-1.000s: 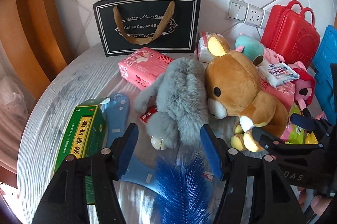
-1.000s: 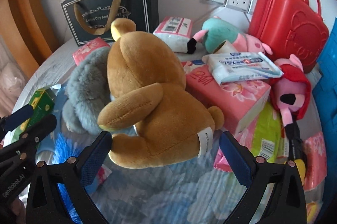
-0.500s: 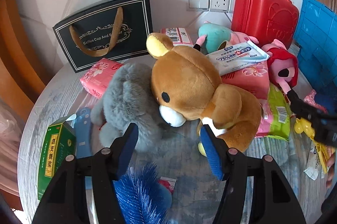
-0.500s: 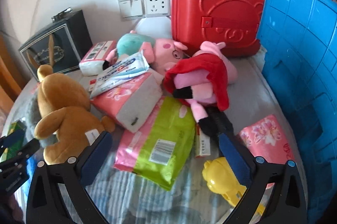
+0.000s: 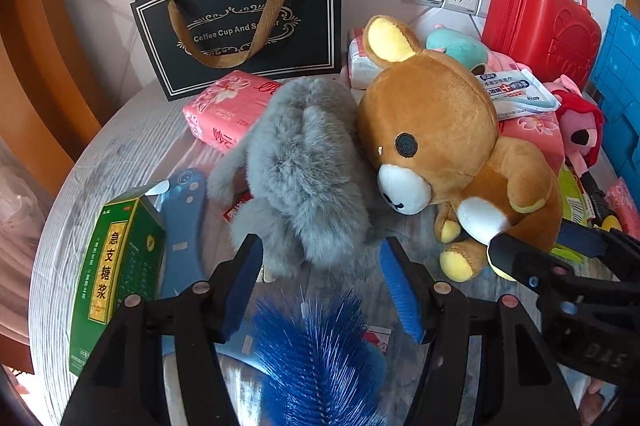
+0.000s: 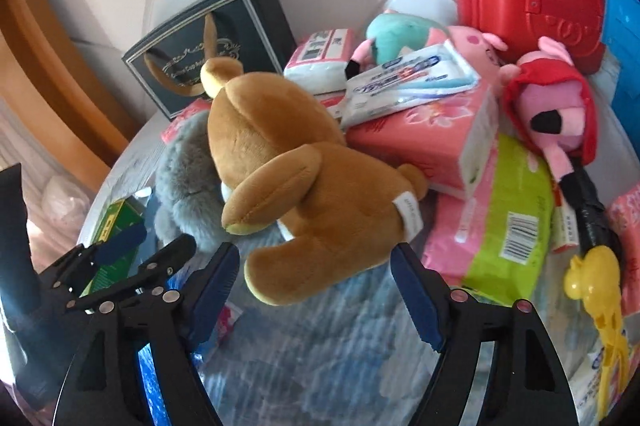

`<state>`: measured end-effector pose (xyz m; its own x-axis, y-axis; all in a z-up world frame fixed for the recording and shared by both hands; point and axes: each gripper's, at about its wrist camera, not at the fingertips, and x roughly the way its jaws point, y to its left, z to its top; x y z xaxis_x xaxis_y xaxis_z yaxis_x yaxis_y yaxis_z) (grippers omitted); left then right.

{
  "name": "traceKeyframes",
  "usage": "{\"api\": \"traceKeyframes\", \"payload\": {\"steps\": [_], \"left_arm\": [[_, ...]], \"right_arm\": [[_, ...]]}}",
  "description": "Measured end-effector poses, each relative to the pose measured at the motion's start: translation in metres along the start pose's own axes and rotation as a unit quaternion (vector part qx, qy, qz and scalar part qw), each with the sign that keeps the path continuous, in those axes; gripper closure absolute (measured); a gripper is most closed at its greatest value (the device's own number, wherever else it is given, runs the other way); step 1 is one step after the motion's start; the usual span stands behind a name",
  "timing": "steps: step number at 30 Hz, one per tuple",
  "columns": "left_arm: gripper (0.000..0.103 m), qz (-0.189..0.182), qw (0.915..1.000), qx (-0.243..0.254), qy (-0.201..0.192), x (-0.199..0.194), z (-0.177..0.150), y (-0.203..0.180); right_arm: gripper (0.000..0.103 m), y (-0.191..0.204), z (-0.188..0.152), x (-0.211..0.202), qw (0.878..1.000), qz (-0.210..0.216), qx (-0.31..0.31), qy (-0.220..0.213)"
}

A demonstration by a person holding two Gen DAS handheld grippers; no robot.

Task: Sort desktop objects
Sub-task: 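Move both tools toward the brown teddy bear among the items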

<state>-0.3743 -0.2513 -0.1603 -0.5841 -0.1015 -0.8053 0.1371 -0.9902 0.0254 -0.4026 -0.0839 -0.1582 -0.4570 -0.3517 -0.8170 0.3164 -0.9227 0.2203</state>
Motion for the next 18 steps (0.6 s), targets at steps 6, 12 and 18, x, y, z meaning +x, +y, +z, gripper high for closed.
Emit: {"api": "traceKeyframes", "payload": {"steps": [6,12,18], "left_arm": [[0.043,-0.022,0.9995,0.019,-0.012,-0.007,0.002,-0.016],[0.043,-0.022,0.998,0.055,-0.023,-0.018,0.005,-0.048],[0.043,-0.025,0.9985,0.044,-0.022,-0.035,-0.006,-0.032]], "right_arm": [[0.064,-0.05,0.007,-0.018,0.991,-0.122,-0.025,-0.04],[0.065,-0.091,0.039,-0.046,0.982,-0.168,-0.029,-0.075],[0.058,-0.082,0.017,-0.055,0.994,-0.082,-0.008,-0.072]]}}
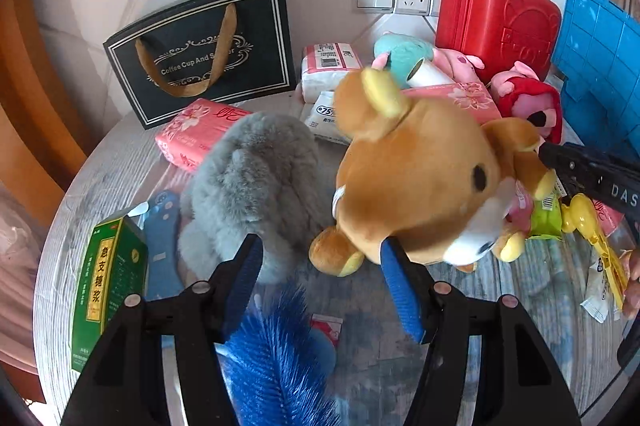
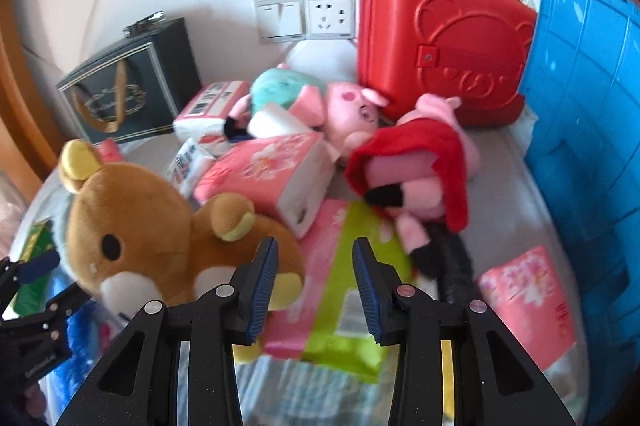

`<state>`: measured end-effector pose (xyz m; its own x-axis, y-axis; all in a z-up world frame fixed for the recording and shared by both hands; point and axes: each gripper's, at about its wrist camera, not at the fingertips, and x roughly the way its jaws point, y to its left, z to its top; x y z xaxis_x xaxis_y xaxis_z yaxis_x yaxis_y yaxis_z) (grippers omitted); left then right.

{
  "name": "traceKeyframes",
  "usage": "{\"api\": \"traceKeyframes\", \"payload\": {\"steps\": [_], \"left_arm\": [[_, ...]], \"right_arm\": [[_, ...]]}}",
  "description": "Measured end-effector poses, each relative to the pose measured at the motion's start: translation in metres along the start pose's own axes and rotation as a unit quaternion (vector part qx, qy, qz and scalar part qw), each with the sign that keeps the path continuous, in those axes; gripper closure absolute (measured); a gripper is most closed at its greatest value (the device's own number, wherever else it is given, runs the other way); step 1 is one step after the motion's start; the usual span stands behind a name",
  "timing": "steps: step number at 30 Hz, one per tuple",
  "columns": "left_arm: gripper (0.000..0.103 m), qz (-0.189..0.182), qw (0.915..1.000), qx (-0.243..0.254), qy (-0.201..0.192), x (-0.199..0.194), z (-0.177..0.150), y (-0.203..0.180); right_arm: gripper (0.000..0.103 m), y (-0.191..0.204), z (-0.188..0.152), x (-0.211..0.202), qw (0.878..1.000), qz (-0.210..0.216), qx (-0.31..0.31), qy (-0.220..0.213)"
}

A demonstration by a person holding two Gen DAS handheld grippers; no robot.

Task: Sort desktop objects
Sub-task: 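Move both tools toward the brown teddy bear among the items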

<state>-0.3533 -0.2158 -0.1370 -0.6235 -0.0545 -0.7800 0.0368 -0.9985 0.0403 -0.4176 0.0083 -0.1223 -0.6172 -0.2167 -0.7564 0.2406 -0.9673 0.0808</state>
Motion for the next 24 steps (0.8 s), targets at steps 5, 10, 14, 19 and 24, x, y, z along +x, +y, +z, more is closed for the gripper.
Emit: {"api": "traceKeyframes", "payload": {"steps": [5,10,14,19,24], "left_arm": [[0.043,0.004,1.0,0.006,0.002,-0.007,-0.013,0.009],[0.042,-0.016,0.9998,0.001,0.009,-0.005,-0.024,0.012],[0.042,-0.015,0.9995,0.006,0.028,0.015,-0.026,0.006],[0.042,-0.021,0.9985,0.014,0.049,0.047,-0.019,-0.002],[0.042,-0.021,0.9961,0.013,0.084,0.086,-0.016,-0.007]], "right_arm": [[0.029,0.014,-0.025,-0.005,0.999,0.034,0.007,0.02],[0.032,0.025,-0.05,0.0,0.997,0.048,-0.007,0.054],[0.035,0.027,-0.057,0.009,0.996,0.051,-0.006,0.066],[0.042,0.032,-0.059,0.027,0.995,0.051,-0.013,0.085],[0.047,0.036,-0.061,0.052,0.994,0.047,-0.022,0.097]]}}
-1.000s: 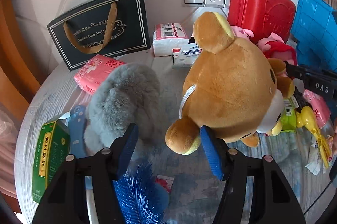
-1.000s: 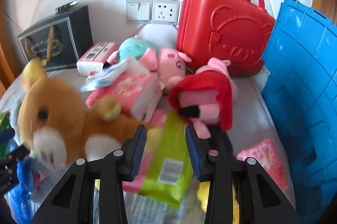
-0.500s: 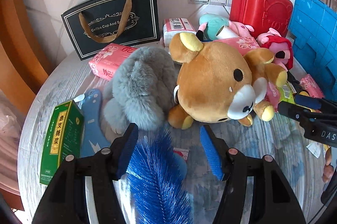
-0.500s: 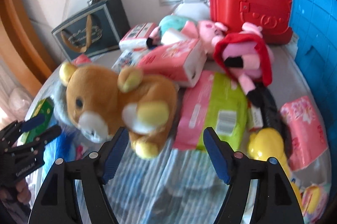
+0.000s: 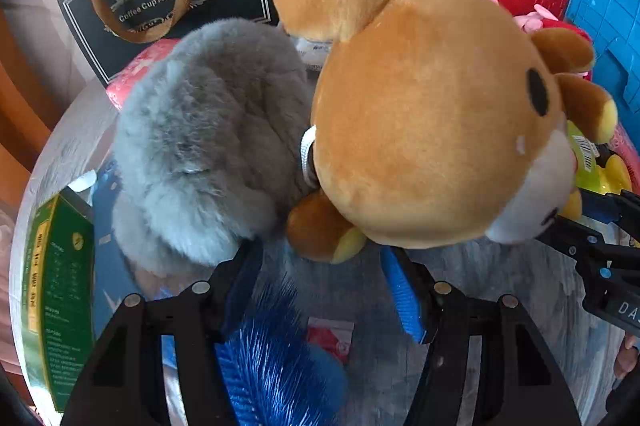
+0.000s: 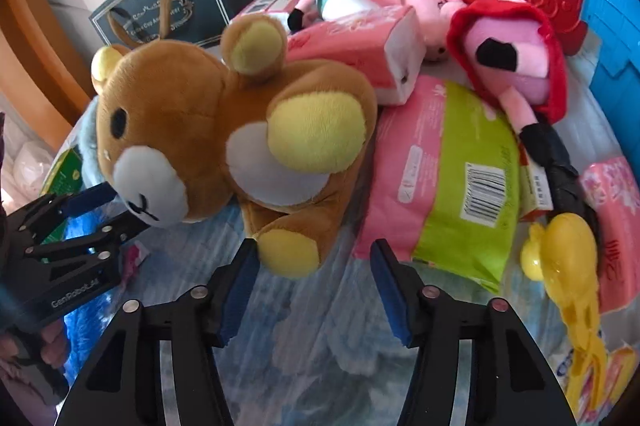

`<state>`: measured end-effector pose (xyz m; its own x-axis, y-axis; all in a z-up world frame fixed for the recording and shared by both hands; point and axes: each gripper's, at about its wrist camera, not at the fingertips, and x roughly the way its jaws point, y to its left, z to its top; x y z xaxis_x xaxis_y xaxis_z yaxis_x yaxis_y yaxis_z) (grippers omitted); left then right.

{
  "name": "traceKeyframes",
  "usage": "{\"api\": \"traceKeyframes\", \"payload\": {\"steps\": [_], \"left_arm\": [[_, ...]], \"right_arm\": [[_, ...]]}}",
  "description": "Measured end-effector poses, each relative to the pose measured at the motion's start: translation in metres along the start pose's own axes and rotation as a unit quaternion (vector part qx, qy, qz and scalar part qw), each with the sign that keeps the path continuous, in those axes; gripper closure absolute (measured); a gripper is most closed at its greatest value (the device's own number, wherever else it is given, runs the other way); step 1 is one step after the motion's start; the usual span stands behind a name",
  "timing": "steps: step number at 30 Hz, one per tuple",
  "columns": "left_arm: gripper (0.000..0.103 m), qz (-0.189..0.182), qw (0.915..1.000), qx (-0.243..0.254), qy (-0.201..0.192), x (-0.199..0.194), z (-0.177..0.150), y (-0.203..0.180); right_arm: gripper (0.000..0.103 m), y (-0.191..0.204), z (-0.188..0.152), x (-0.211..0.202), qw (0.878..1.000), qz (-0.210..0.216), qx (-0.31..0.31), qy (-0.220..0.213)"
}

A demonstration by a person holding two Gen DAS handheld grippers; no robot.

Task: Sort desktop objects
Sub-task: 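Move both tools toward the brown teddy bear among the items, then grasp the teddy bear's foot with the right tool and lift it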

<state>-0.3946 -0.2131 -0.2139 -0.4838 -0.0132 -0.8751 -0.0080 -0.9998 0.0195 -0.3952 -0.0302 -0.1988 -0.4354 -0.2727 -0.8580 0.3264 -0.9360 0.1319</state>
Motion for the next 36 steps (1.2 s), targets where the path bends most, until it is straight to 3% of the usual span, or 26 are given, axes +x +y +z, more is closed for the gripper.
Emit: {"api": "traceKeyframes", "payload": {"steps": [2,3,4,5,7,14,17,24,28,36], "left_arm": [[0.043,-0.014,0.9998,-0.013,0.002,0.008,0.004,0.002],[0.045,-0.022,0.9996,-0.02,-0.002,0.008,0.006,0.004],[0.064,-0.033,0.9991,-0.023,-0.013,0.005,0.008,0.004],[0.072,-0.041,0.9986,-0.025,-0.022,0.002,0.009,0.005],[0.075,-0.047,0.9981,-0.024,-0.032,-0.005,0.01,0.005],[0.078,-0.048,0.9959,-0.015,-0.075,-0.061,-0.011,-0.002],[0.078,-0.054,0.9957,-0.017,-0.073,-0.078,-0.021,-0.005],[0.078,-0.042,0.9979,-0.02,-0.045,-0.072,-0.032,-0.01],[0.08,-0.025,0.9979,-0.006,-0.06,-0.073,-0.033,-0.014],[0.084,-0.011,0.992,0.002,-0.126,-0.129,-0.029,-0.022]], "right_arm": [[0.054,0.0,0.004,0.004,1.0,0.002,-0.004,-0.001],[0.067,0.0,0.006,0.003,1.0,0.002,-0.006,-0.008],[0.071,0.0,0.009,-0.001,1.0,0.005,-0.006,-0.017],[0.072,0.0,0.011,-0.004,1.0,0.005,-0.008,-0.025],[0.073,0.0,0.016,-0.014,0.999,0.003,-0.014,-0.042],[0.074,0.003,0.014,-0.056,0.998,0.016,-0.023,-0.063],[0.074,0.002,0.012,-0.072,0.998,0.025,-0.022,-0.06],[0.072,-0.001,0.0,-0.068,0.999,0.034,-0.002,-0.034],[0.072,-0.001,-0.001,-0.057,0.999,0.034,0.0,-0.024],[0.078,0.013,0.006,-0.106,0.994,0.007,-0.04,-0.097]]}}
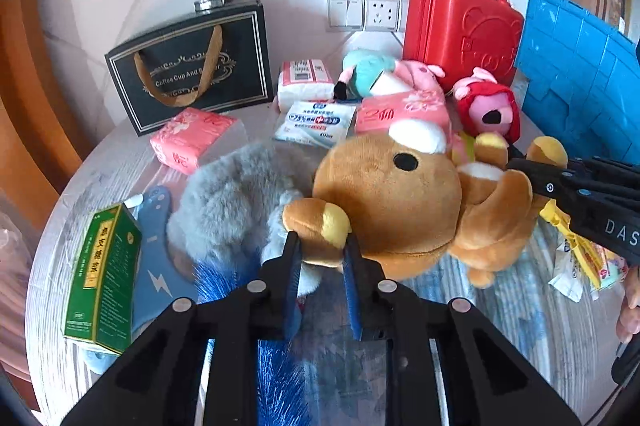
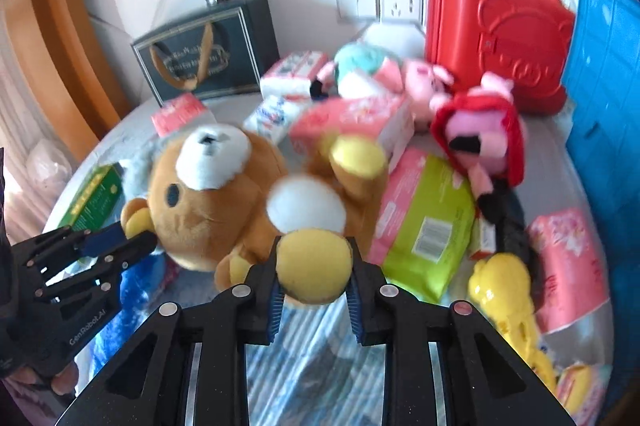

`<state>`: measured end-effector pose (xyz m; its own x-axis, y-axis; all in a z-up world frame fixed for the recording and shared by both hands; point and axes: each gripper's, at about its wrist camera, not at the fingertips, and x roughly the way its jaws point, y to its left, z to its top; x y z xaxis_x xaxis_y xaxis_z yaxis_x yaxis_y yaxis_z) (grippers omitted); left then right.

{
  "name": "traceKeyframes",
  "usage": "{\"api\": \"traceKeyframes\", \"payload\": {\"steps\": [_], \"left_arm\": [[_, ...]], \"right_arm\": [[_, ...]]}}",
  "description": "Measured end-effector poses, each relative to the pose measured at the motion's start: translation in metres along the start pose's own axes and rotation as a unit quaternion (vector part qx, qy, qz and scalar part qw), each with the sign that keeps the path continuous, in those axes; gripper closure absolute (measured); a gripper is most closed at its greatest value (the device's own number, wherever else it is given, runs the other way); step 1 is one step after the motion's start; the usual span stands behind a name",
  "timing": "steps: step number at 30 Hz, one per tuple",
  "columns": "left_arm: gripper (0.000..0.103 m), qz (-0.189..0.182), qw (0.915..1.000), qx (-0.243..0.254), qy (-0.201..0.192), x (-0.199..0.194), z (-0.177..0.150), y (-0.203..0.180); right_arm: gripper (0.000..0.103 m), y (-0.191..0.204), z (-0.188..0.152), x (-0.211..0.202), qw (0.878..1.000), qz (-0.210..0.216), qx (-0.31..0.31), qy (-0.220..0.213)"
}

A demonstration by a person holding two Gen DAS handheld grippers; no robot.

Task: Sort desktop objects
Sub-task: 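Grasp the teddy bear's foot with the right tool and lift it, then grasp the teddy bear's head with left tool while right tool holds its foot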

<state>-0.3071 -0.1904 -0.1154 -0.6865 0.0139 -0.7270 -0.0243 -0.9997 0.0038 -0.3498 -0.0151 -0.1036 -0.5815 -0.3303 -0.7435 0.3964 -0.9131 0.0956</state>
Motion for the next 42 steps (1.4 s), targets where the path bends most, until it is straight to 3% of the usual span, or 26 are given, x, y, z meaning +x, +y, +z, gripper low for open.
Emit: {"api": "traceKeyframes", "payload": {"steps": [2,4,8,12,17,19,20,22,26,30,33,35,38,40,42], "left_arm": [[0.089,0.002,0.9999,0.006,-0.014,-0.018,0.005,-0.005],[0.103,-0.001,0.9994,0.01,-0.034,-0.041,0.008,-0.011],[0.103,-0.007,0.9973,0.02,-0.071,-0.086,0.014,-0.032],[0.103,-0.021,0.9963,0.015,-0.082,-0.119,0.011,-0.054],[0.1,-0.069,0.9964,-0.002,-0.049,-0.131,-0.008,-0.075],[0.087,-0.078,0.9963,0.004,-0.036,-0.128,-0.021,-0.085],[0.083,-0.07,0.997,0.008,-0.031,-0.126,-0.028,-0.089],[0.046,-0.078,0.9969,0.007,-0.008,-0.118,-0.043,-0.094],[0.044,-0.076,0.9964,0.006,0.038,-0.098,-0.076,-0.104],[0.044,-0.078,0.9939,0.027,0.074,-0.084,-0.106,-0.127],[0.044,-0.083,0.9921,0.042,0.085,-0.081,-0.116,-0.15],[0.044,-0.079,0.9917,0.054,0.086,-0.082,-0.116,-0.163],[0.044,-0.067,0.9913,0.071,0.089,-0.082,-0.115,-0.182],[0.044,-0.054,0.9915,0.072,0.093,-0.08,-0.113,-0.188],[0.044,-0.046,0.9915,0.068,0.101,-0.076,-0.11,-0.192]], "right_arm": [[0.078,0.003,0.004,-0.022,1.0,0.0,-0.007,-0.021],[0.078,0.007,0.007,-0.046,0.999,0.001,-0.016,-0.043],[0.079,0.015,0.013,-0.094,0.996,-0.004,-0.039,-0.081],[0.079,0.015,0.013,-0.141,0.993,-0.015,-0.046,-0.112],[0.079,0.009,0.005,-0.186,0.99,-0.032,-0.045,-0.129],[0.079,0.007,-0.003,-0.193,0.99,-0.036,-0.041,-0.128],[0.079,0.005,-0.008,-0.193,0.991,-0.034,-0.039,-0.125],[0.079,-0.002,-0.021,-0.185,0.993,-0.033,-0.03,-0.111],[0.078,-0.034,-0.074,-0.149,0.999,-0.014,0.014,-0.028],[0.077,-0.068,-0.143,-0.134,0.998,-0.015,0.044,0.041],[0.074,-0.093,-0.18,-0.134,0.995,-0.014,0.064,0.075],[0.073,-0.108,-0.192,-0.141,0.994,0.0,0.078,0.074],[0.059,-0.124,-0.195,-0.148,0.993,0.006,0.09,0.073],[0.035,-0.13,-0.196,-0.147,0.993,0.016,0.091,0.073],[0.03,-0.135,-0.195,-0.146,0.993,0.022,0.09,0.073]]}}
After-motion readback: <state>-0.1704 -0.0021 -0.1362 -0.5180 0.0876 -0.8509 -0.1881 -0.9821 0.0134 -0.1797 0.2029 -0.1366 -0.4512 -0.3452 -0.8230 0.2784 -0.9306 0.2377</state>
